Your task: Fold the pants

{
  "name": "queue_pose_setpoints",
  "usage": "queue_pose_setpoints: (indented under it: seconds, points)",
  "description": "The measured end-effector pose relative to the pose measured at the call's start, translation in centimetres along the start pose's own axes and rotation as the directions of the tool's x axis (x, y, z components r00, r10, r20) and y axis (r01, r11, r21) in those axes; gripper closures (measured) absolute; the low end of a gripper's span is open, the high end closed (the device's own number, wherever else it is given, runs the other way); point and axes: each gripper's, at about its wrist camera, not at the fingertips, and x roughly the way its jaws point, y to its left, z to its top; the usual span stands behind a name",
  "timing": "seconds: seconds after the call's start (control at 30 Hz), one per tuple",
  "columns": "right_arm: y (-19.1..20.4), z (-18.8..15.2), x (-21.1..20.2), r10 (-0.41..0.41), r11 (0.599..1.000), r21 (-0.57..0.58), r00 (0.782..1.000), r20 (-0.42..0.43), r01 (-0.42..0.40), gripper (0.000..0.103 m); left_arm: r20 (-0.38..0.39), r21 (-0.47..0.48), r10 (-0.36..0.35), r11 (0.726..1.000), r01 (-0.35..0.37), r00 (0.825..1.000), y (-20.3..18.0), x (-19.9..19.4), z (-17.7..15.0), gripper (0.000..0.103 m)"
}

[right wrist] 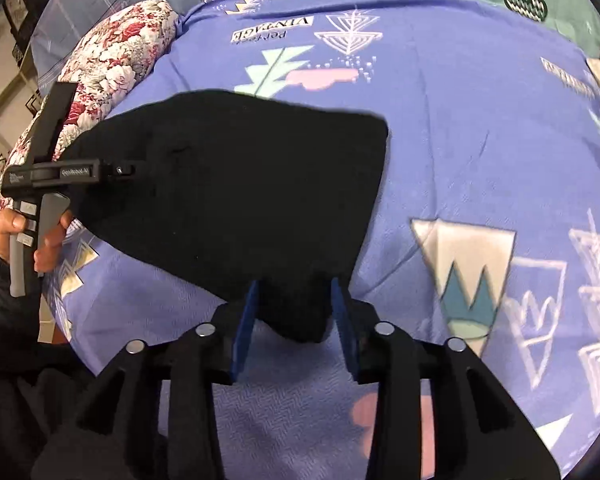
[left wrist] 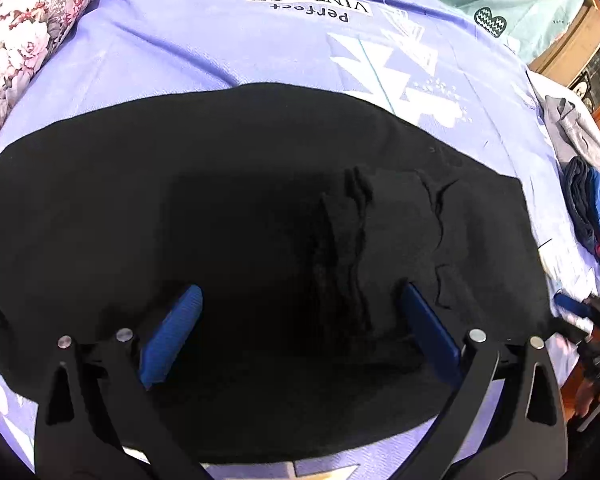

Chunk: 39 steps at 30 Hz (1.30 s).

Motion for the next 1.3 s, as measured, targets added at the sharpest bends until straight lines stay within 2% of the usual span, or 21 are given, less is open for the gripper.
queue_pose_setpoints:
  seconds: [0.07,0.1,0.17,0.23,0.3,0.37,0.43,0.5,0.57,0.63,0.7,0.73,0.8,0.87,1.0,1.1,1.17,1.2,1.3]
  points:
    - [-0.2,1.6,-0.8,0.026,1.0,0.001,0.997,0.079,-0.026,0.048,0.015,0.007,-0.028,1.0,0.027,1.0,-0.3,-0.6,0.1,0.002]
    - [-0.5,2.7,-0.5,0.012,1.0,0.006,0.993,0.115,-0.013,0.048,0.022,0.015,-0.016,1.0,0.015,1.0,-0.5,-0.7,0.1,0.002]
    - [-1.2,4.4,1.1,-0.041,0.999,0.029,0.991,0.127,0.037,0.048,0.021,0.025,0.001,1.0,-0.002,1.0,-0.7,-0.5,0.1,0.002]
    - [-1.9,5.9,3.2,-0.029,0.999,0.046,0.992,0.122,0.023,0.048,-0.002,0.022,0.017,1.0,-0.017,1.0,-0.8,0.3,0.2,0.002]
    - [-3.3,6.9,6.0,-0.006,0.995,0.102,0.997,0.077,-0.002,0.048,-0.011,-0.001,0.01,1.0,-0.01,1.0,-0.5,1.0,0.2,0.002]
    - [-5.1,7.3,8.5,-0.043,0.983,0.179,0.999,0.017,0.039,0.048,-0.003,-0.006,0.013,1.0,-0.013,1.0,-0.4,1.0,0.2,0.002]
    - [-4.6,7.3,7.7,-0.031,0.985,0.173,0.999,0.02,0.027,0.047,-0.003,-0.001,0.018,1.0,-0.018,1.0,-0.5,1.0,0.1,0.002]
    - [-4.2,6.8,5.9,0.019,0.984,0.175,0.999,0.049,-0.028,0.047,0.001,-0.008,0.006,1.0,-0.006,1.0,-0.2,0.5,0.0,0.002]
    - [-3.5,5.5,3.7,0.06,0.987,0.145,0.995,0.086,-0.072,0.043,0.011,-0.027,-0.033,0.999,0.034,0.999,0.1,0.2,-0.1,0.002]
    - [-2.4,4.4,3.5,0.046,0.991,0.122,0.996,0.074,-0.054,0.037,0.016,-0.03,-0.041,0.999,0.041,0.999,0.6,0.3,-0.3,0.002]
    - [-2.4,3.0,5.5,-0.011,0.991,0.132,1.0,-0.027,0.015,0.034,0.03,0.007,-0.014,1.0,0.014,0.999,0.6,0.8,-0.4,0.002]
    - [-2.3,2.6,6.3,-0.035,0.991,0.126,0.999,-0.036,0.039,0.034,0.024,0.015,-0.003,1.0,0.003,1.0,0.5,0.8,-0.5,0.002]
    - [-1.3,2.6,5.7,-0.057,0.993,0.098,0.998,-0.027,0.059,0.031,0.017,-0.005,-0.016,1.0,0.016,1.0,0.6,0.2,-0.5,0.002]
    - [-1.0,2.9,4.9,-0.044,0.993,0.113,0.999,0.012,0.043,0.031,0.044,-0.03,-0.073,0.997,0.074,0.996,1.4,-1.5,-0.8,0.002]
    - [-0.4,3.6,3.1,-0.045,0.991,0.131,0.993,0.114,0.03,0.03,0.106,-0.107,-0.024,0.994,0.035,0.994,5.0,-5.1,-1.7,0.002]
    - [-0.7,3.5,3.0,-0.031,0.989,0.147,0.991,0.129,0.012,0.03,0.17,-0.226,0.01,0.974,0.029,0.985,9.4,-8.3,-3.2,0.002]
    - [-0.7,3.8,3.8,-0.041,0.988,0.154,0.992,0.116,0.023,0.03,0.202,-0.313,0.065,0.95,0.002,0.977,12.8,-10.4,-4.6,0.002]
    - [-0.6,3.8,4.0,-0.042,0.987,0.157,0.993,0.106,0.025,0.03,0.205,-0.341,0.089,0.94,-0.014,0.975,13.8,-10.9,-5.1,0.002]
    - [-0.9,3.8,5.0,-0.023,0.981,0.196,0.997,0.075,0.008,0.03,0.18,-0.458,0.18,0.885,-0.079,0.967,17.4,-11.8,-6.8,0.002]
